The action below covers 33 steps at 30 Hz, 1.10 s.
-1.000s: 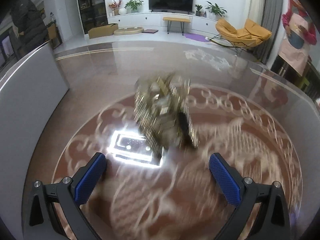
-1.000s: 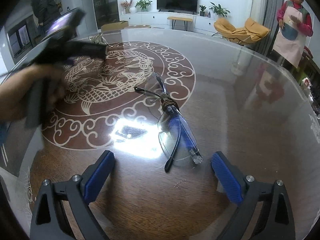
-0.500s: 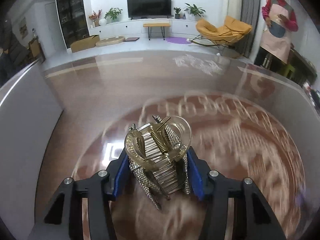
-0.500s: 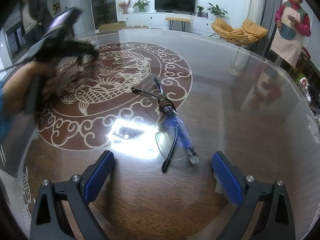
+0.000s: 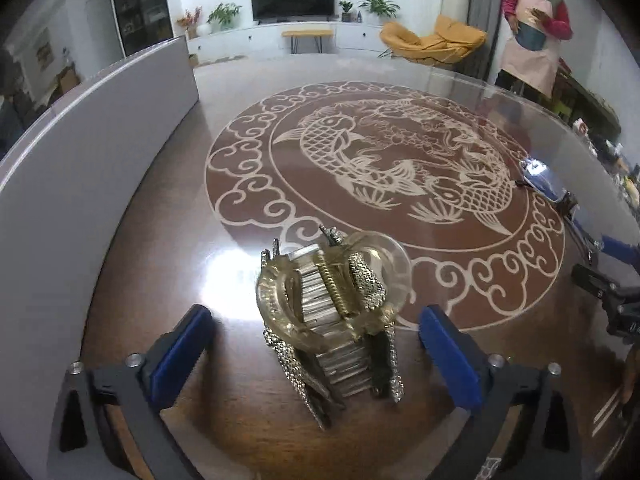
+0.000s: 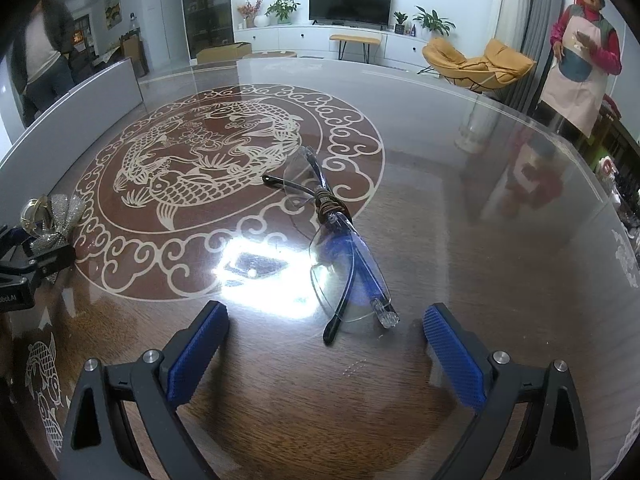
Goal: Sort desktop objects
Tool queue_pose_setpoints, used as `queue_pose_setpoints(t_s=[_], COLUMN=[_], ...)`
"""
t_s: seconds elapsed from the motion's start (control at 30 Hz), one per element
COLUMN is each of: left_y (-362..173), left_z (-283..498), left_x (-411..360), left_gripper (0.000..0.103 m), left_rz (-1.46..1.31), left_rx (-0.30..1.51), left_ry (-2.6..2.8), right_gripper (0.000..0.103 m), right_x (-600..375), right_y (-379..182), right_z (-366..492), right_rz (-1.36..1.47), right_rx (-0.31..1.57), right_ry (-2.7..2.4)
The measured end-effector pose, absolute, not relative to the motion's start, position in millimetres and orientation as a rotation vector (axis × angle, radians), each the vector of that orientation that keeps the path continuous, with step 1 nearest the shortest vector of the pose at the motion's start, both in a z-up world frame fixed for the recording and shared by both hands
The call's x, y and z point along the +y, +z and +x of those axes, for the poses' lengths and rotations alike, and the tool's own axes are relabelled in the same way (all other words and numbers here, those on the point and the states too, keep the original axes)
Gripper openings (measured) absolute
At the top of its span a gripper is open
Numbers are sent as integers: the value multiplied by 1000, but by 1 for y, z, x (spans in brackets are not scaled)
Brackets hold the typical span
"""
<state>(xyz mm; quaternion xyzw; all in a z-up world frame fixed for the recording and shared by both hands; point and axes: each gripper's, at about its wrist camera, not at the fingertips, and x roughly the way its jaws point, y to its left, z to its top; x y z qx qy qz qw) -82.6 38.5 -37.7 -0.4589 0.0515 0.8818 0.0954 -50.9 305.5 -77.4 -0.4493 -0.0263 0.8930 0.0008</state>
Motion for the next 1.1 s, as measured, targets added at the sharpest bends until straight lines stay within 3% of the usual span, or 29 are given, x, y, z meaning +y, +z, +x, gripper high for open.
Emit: queue_pose_setpoints(t_s=[1.1], left_y=[-40], left_z=[-79], left_x=[40], left_gripper=[103], left_rz=[-1349], left_rx=[151], left_ry=[2618], right_gripper=[103], right_x=[306], right_y=[-79], right_z=[-51], right_rz=[-1414], right_rx=[-82], right_ry=[2793])
